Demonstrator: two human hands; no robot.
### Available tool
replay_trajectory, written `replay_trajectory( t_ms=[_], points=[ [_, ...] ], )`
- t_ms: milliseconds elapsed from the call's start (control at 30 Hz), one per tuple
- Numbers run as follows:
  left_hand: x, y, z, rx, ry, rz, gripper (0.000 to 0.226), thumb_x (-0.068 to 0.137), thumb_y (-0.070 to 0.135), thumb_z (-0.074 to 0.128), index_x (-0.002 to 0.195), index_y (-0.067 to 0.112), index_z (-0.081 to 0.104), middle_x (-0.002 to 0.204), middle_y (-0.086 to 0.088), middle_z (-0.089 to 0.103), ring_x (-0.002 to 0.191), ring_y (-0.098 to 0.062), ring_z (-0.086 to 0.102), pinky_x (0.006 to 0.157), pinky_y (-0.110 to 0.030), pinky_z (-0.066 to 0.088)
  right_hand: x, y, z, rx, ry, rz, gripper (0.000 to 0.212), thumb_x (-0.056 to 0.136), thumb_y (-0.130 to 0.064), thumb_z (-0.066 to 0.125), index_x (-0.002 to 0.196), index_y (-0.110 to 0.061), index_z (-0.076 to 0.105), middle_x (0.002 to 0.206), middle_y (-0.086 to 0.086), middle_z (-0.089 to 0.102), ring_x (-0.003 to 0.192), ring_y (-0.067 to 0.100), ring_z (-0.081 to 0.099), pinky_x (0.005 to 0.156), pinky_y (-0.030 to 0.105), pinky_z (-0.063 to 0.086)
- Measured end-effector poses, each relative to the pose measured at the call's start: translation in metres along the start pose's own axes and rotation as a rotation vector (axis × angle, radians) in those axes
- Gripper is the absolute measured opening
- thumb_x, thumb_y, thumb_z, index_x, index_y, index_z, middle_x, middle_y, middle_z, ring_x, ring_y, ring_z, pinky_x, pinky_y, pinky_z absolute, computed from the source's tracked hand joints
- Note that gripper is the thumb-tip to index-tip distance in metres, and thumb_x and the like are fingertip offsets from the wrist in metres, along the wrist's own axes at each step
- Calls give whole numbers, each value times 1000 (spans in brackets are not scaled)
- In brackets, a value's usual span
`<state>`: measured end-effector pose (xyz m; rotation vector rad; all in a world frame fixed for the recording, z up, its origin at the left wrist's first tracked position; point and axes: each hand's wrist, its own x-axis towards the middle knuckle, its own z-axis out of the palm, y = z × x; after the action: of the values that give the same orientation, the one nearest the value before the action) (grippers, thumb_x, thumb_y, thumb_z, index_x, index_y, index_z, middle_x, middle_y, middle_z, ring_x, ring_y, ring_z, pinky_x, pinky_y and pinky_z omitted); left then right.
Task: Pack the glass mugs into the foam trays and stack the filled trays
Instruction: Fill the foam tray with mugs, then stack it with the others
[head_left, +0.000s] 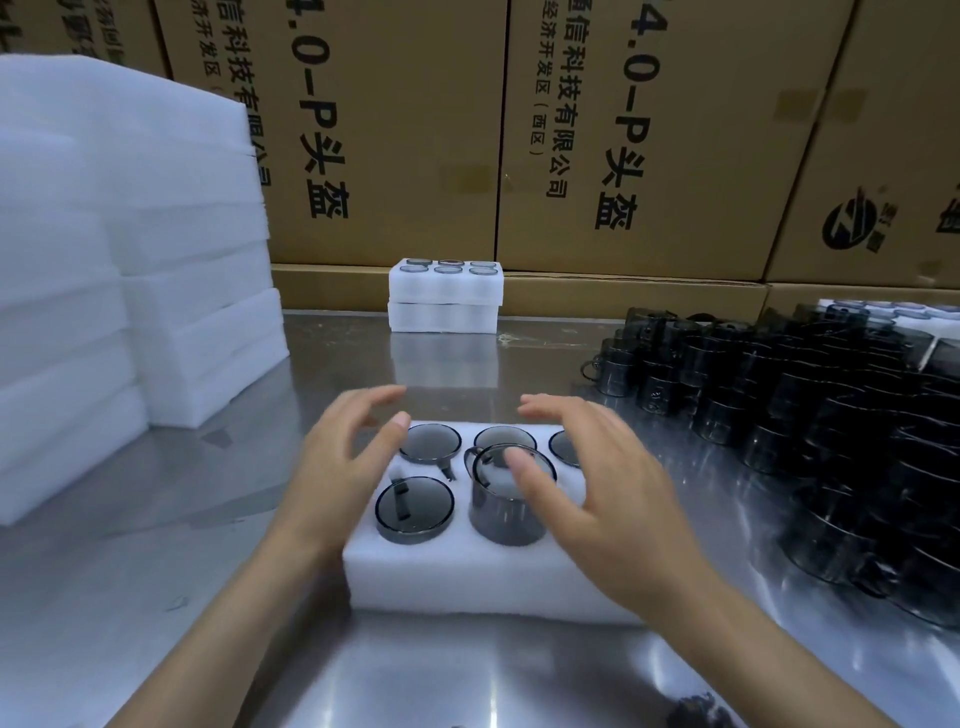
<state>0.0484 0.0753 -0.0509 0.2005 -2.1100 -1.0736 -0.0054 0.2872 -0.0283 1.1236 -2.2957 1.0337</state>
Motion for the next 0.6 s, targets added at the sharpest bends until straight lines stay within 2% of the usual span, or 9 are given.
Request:
replay_trajectory(
  t_ms=[33, 100, 167, 267, 367, 433, 600],
  points=[
    [-4, 10, -4, 45, 9, 113, 23, 90, 35, 55, 112, 31, 61, 113, 19, 59, 105, 7, 53, 86, -5, 37, -2, 2, -3, -12, 2, -13, 49, 83, -60, 32, 121, -36, 52, 124, -30, 49, 116, -10, 41, 91, 5, 30],
    [-16, 28, -9, 103, -7, 331, 32, 85, 35, 51, 110, 23, 67, 111, 18, 63, 106, -1, 57, 90, -14, 40, -7, 3, -6, -43, -17, -43, 53, 87, -51, 30, 132, -32, 51, 133, -25, 48, 123, -5, 41, 100, 8, 27],
    [-30, 41, -6, 174, -17, 529, 30, 83, 27, 51, 102, 16, 72, 106, 10, 68, 101, -8, 63, 88, -27, 47, -10, 2, -6, -78, -37, -98, 52, 91, -42, 30, 137, -25, 49, 140, -18, 47, 131, -1, 37, 107, 10, 21],
    [-42, 47, 4, 312, -8, 740, 26, 79, 20, 54, 88, 13, 77, 96, 6, 72, 88, -12, 70, 80, -32, 53, -14, -1, -4, -117, -104, -175, 53, 92, -33, 28, 138, -17, 49, 143, -9, 46, 135, 4, 36, 112, 22, 24],
    [-44, 43, 6, 361, -25, 788, 24, 75, 19, 55, 82, 15, 78, 92, 6, 74, 83, -11, 71, 76, -33, 55, -17, -4, -3, -170, -143, -194, 50, 91, -28, 32, 132, -14, 57, 138, -4, 52, 129, 9, 47, 107, 33, 40],
    [-46, 41, 5, 342, -53, 770, 23, 74, 20, 57, 81, 17, 78, 93, 8, 73, 83, -8, 71, 76, -33, 56, -21, -5, -4, -230, -141, -220, 49, 88, -26, 34, 126, -13, 62, 133, -1, 57, 122, 11, 55, 101, 32, 45],
    [-49, 38, 6, 306, -118, 688, 25, 75, 23, 56, 85, 18, 78, 96, 11, 72, 86, -2, 69, 81, -31, 54, -22, -2, -4, -293, -240, -179, 52, 89, -30, 29, 133, -19, 56, 141, -6, 49, 127, 5, 48, 105, 20, 32]
  ],
)
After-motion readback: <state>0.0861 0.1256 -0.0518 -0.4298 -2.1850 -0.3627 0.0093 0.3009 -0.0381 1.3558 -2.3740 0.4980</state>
